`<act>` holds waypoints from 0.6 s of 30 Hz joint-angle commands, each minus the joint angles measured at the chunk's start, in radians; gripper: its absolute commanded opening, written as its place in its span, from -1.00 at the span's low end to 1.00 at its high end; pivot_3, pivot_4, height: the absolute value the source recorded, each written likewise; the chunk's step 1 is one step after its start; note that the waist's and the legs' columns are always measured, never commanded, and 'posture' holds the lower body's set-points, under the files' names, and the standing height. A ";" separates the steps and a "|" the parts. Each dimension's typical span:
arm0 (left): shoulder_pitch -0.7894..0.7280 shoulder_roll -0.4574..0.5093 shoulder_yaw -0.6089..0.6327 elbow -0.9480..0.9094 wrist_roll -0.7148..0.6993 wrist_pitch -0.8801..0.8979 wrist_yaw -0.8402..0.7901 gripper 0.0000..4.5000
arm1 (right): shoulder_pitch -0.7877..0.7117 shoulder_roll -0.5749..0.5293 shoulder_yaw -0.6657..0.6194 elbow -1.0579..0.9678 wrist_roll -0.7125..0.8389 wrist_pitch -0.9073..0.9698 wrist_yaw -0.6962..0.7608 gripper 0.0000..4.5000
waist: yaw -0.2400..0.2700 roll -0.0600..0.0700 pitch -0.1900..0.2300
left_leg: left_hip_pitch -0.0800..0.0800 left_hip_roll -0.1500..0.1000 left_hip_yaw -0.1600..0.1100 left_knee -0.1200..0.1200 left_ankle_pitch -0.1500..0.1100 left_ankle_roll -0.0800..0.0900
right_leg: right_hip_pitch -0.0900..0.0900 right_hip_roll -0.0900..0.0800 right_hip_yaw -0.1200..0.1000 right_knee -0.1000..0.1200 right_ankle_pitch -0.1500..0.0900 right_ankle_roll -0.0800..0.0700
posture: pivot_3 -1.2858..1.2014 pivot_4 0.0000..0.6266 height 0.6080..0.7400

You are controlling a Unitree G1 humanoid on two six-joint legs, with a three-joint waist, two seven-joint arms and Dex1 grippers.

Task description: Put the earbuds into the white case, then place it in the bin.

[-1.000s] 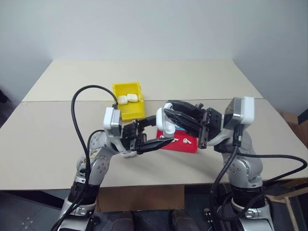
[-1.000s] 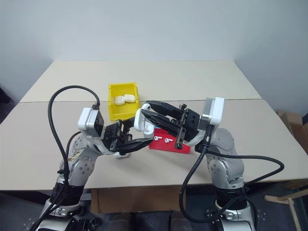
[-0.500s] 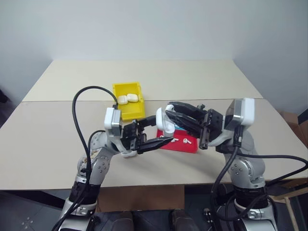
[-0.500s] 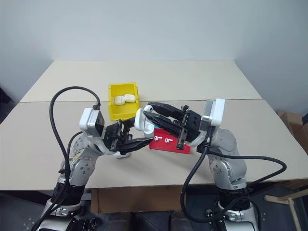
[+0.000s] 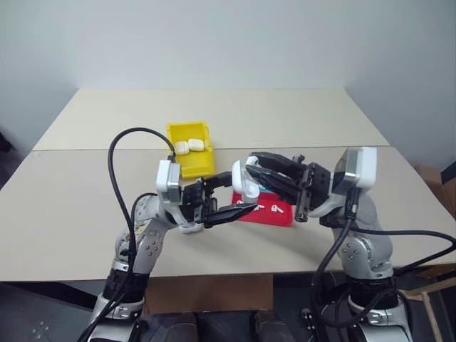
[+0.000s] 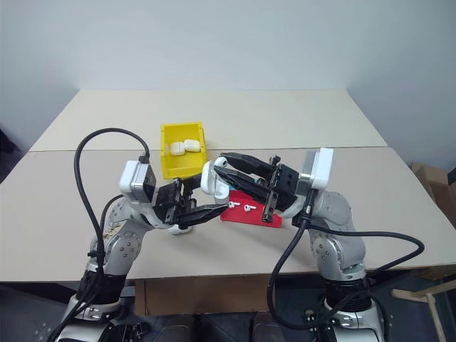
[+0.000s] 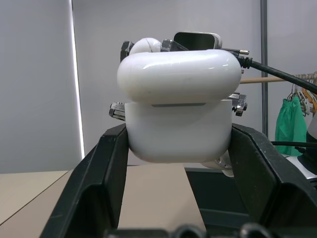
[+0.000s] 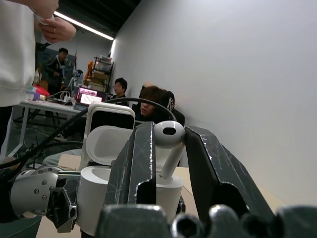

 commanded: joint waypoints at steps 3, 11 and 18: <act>-0.010 -0.020 0.005 -0.020 -0.004 -0.033 -0.006 0.24 | 0.002 -0.014 0.016 -0.001 -0.005 -0.007 0.013 -0.56 | 0.000 0.000 0.000 | 0.000 0.000 0.000 0.000 0.000 0.000 | 0.000 0.000 0.000 0.000 0.000 0.000 | 0.03 -0.52 1.00; -0.017 -0.031 0.012 -0.007 0.009 -0.046 -0.008 0.24 | 0.008 -0.026 0.021 0.006 -0.020 -0.022 0.020 -0.35 | 0.000 0.000 0.000 | 0.000 0.000 0.000 0.000 0.000 0.000 | 0.000 0.000 0.000 0.000 0.000 0.000 | 0.03 -0.52 1.00; -0.020 -0.034 0.015 0.004 0.016 -0.061 -0.010 0.24 | 0.014 -0.044 0.015 0.004 -0.011 -0.023 0.036 -0.35 | 0.001 0.000 0.000 | 0.000 0.000 0.000 0.000 0.000 0.000 | 0.000 0.000 0.000 0.000 0.000 0.000 | 0.03 -0.52 1.00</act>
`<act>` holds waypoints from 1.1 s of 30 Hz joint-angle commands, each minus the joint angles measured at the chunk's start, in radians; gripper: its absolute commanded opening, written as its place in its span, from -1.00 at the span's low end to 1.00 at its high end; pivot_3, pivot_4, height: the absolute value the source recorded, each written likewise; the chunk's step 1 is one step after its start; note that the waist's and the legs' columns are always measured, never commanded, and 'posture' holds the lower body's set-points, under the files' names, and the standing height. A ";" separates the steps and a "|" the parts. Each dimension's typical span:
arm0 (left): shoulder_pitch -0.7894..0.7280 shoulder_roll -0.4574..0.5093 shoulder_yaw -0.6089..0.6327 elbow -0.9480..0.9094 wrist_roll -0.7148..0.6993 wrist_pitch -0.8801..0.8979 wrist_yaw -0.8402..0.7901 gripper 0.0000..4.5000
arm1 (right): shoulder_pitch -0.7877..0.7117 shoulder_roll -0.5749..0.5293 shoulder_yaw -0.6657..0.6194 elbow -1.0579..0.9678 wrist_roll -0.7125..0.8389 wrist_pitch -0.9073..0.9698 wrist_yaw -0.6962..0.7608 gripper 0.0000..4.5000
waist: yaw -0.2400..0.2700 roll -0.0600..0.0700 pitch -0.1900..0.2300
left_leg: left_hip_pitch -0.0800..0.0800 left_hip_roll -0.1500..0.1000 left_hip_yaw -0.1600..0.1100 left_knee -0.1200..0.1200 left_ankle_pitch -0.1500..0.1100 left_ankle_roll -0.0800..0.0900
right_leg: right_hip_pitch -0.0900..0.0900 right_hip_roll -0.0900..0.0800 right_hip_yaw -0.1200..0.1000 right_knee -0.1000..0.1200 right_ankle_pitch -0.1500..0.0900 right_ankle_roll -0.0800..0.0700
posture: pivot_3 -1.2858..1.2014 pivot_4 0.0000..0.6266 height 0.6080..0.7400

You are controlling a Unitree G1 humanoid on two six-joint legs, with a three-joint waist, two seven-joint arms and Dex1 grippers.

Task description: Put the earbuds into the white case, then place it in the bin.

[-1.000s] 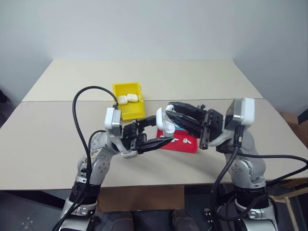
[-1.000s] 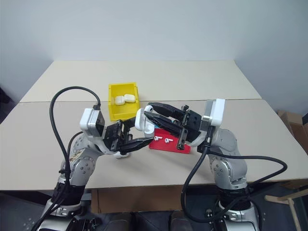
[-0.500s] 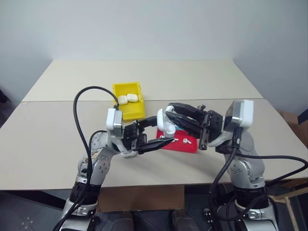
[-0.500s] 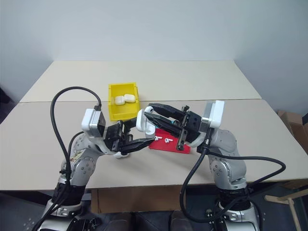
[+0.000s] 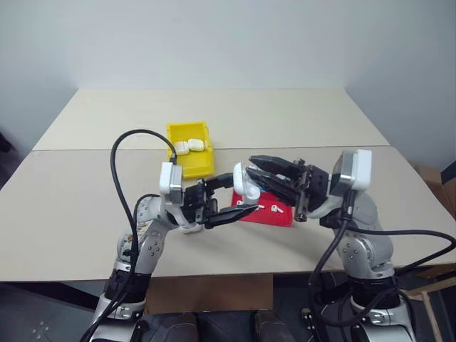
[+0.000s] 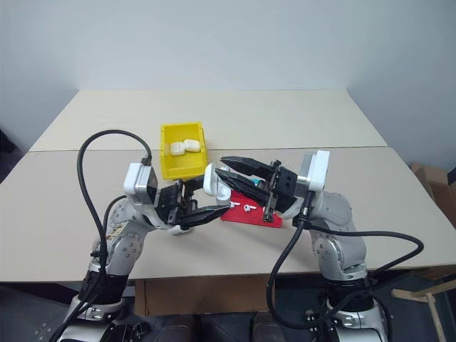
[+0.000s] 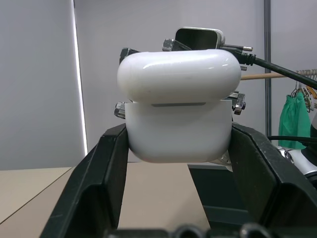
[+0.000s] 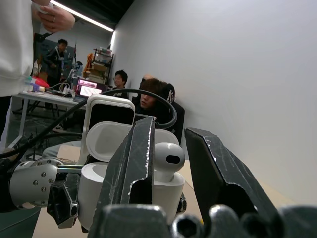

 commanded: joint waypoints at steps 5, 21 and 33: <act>-0.021 -0.011 0.018 -0.015 -0.005 -0.040 -0.007 0.24 | 0.008 -0.032 -0.015 -0.018 0.007 -0.023 0.023 -0.35 | 0.000 0.000 0.000 | 0.000 0.000 0.000 0.000 0.000 0.000 | 0.000 0.000 0.000 0.000 0.000 0.000 | 0.03 -0.52 1.00; 0.185 0.195 0.104 0.067 0.092 -0.257 -0.175 0.24 | -0.323 -0.463 0.173 0.308 -0.384 0.352 -0.057 -0.35 | -0.007 0.001 0.000 | 0.001 0.000 0.004 -0.003 0.000 0.000 | -0.002 0.000 0.004 -0.001 -0.003 -0.008 | 0.03 -0.52 1.00; 0.236 0.168 0.073 -0.011 0.107 -0.270 -0.096 0.24 | -0.875 -0.296 0.576 1.069 -0.826 -0.080 0.256 -0.35 | -0.011 0.002 0.001 | -0.004 0.000 0.007 -0.005 0.000 0.000 | -0.007 0.000 0.007 -0.003 0.004 -0.007 | 0.03 -0.52 1.00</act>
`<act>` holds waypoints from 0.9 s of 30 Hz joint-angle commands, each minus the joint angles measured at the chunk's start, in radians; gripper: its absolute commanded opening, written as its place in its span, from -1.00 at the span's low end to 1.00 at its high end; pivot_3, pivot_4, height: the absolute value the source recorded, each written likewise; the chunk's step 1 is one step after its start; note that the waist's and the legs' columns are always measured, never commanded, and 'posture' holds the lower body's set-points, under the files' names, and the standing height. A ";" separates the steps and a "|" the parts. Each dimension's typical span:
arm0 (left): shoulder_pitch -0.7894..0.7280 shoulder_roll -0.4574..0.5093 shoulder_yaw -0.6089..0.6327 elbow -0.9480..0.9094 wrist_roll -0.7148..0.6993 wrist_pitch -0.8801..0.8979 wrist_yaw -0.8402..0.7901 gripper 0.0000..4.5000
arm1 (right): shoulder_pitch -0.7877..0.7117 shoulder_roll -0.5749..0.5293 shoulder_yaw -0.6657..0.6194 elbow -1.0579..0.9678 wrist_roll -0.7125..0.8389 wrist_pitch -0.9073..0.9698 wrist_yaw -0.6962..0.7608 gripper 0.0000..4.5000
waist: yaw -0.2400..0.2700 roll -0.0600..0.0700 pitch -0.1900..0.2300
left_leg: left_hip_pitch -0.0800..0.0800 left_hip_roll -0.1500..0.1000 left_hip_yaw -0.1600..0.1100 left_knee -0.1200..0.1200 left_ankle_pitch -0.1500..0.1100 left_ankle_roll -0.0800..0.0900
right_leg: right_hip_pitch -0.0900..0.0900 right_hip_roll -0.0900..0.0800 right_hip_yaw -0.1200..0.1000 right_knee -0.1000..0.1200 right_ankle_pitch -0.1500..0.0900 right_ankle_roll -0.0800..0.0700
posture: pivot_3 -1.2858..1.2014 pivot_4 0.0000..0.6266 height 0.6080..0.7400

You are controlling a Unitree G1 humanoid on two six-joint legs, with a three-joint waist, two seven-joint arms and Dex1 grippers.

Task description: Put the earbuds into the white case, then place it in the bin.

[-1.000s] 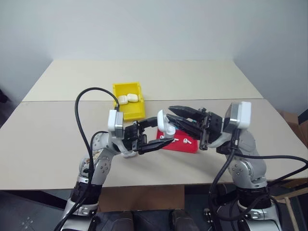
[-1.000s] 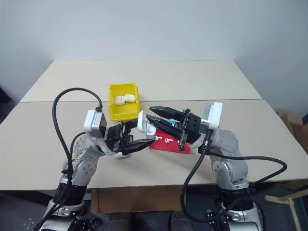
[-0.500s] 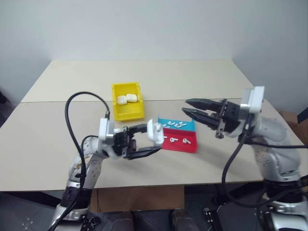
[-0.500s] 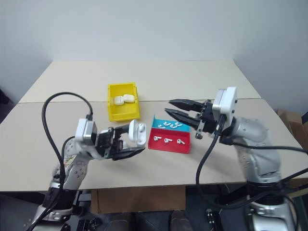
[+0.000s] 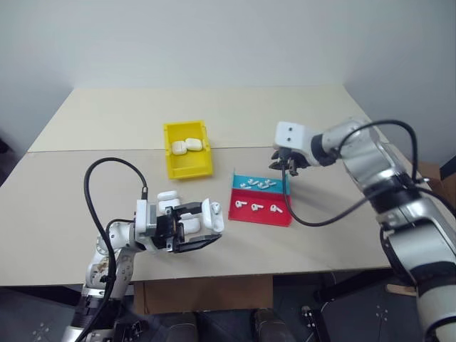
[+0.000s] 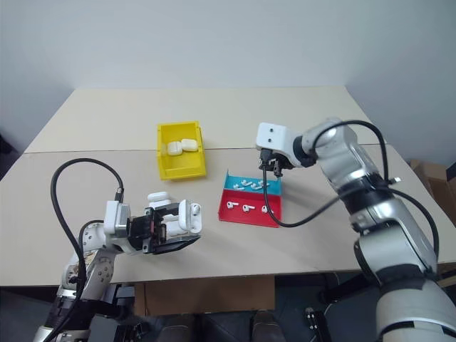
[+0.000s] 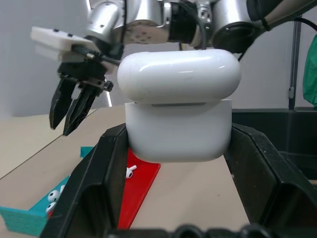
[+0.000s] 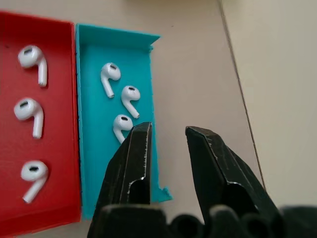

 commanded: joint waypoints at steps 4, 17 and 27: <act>0.018 0.007 0.008 -0.054 0.002 -0.021 0.037 0.24 | -0.165 0.106 0.065 0.339 -0.157 -0.289 0.070 -0.35 | -0.010 0.000 0.000 | 0.000 0.000 0.000 0.000 0.000 0.000 | 0.000 0.000 0.000 0.000 0.000 0.000 | 0.03 -0.52 1.00; 0.048 0.021 0.011 -0.108 0.013 -0.008 0.118 0.24 | -0.216 0.233 0.045 0.629 -0.298 -0.434 -0.075 -0.35 | -0.016 0.001 0.001 | 0.002 0.000 0.000 0.000 0.000 0.000 | 0.000 0.000 0.000 0.003 0.001 -0.001 | 0.03 -0.52 1.00; 0.054 0.027 0.007 -0.121 0.013 -0.001 0.144 0.24 | -0.226 0.287 -0.004 0.652 -0.288 -0.389 -0.017 0.00 | -0.019 0.001 0.001 | 0.003 0.000 0.000 0.000 0.000 0.000 | 0.000 0.001 0.000 0.004 0.001 -0.001 | 0.03 -0.52 1.00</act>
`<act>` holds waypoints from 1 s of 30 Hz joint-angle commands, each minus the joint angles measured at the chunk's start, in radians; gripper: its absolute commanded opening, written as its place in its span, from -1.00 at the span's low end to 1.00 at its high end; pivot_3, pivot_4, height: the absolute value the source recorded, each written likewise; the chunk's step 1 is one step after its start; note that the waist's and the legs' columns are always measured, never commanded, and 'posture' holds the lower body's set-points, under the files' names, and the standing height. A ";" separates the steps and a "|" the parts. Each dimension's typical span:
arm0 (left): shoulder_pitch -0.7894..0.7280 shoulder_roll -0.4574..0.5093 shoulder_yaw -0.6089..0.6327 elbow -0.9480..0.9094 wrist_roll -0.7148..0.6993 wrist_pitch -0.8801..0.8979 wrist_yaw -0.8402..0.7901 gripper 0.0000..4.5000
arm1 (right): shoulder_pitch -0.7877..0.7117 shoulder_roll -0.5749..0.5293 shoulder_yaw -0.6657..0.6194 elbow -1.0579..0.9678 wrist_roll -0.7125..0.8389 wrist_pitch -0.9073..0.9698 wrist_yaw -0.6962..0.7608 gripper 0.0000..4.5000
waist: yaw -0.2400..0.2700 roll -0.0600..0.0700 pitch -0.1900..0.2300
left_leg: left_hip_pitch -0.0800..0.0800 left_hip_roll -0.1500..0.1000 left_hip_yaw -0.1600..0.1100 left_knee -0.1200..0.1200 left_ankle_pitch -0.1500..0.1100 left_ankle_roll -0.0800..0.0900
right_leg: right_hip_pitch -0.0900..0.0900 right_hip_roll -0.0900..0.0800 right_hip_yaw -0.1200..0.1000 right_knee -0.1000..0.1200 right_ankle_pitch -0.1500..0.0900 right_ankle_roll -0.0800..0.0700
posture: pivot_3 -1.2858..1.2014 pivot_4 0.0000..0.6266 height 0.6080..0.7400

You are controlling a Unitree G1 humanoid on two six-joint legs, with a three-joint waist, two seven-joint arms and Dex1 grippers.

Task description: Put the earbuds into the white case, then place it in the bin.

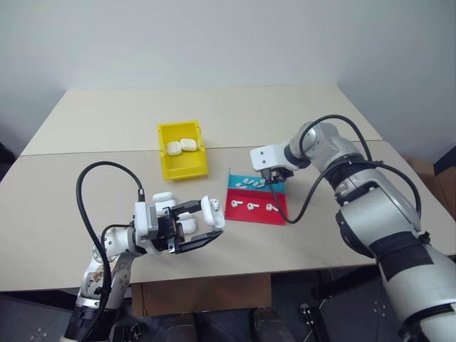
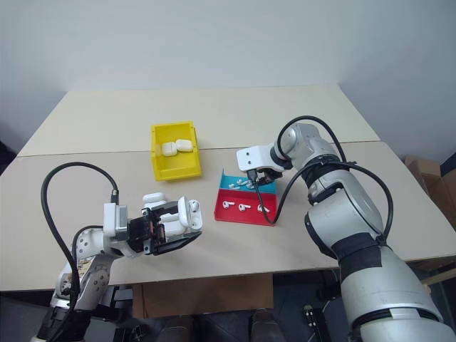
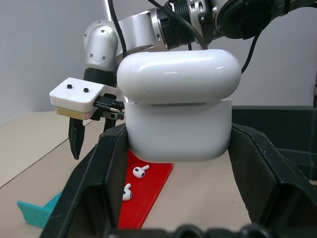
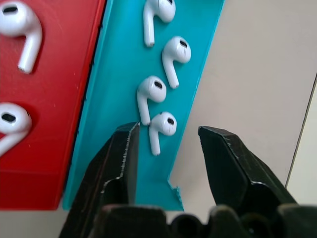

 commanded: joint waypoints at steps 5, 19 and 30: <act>0.004 0.001 0.003 -0.040 0.000 -0.014 0.020 0.24 | -0.043 0.052 -0.051 0.018 0.008 0.093 0.025 0.00 | 0.000 0.000 0.000 | 0.000 0.000 0.000 0.000 0.000 0.000 | 0.000 0.000 0.000 0.000 0.000 0.000 | 0.03 -0.52 1.00; 0.030 0.004 0.001 -0.067 0.007 -0.015 0.048 0.24 | -0.031 0.080 -0.059 0.049 -0.022 0.163 -0.006 0.00 | 0.000 0.000 0.000 | 0.000 0.000 0.000 0.000 0.000 0.000 | 0.000 0.000 0.000 0.000 0.000 0.000 | 0.03 -0.52 1.00; 0.039 0.006 0.002 -0.071 0.019 -0.025 0.058 0.24 | -0.020 0.086 -0.081 0.064 -0.018 0.180 -0.020 0.00 | 0.000 0.000 0.000 | 0.000 0.000 0.000 0.000 0.000 0.000 | 0.000 0.000 0.000 0.000 0.000 0.000 | 0.03 -0.52 1.00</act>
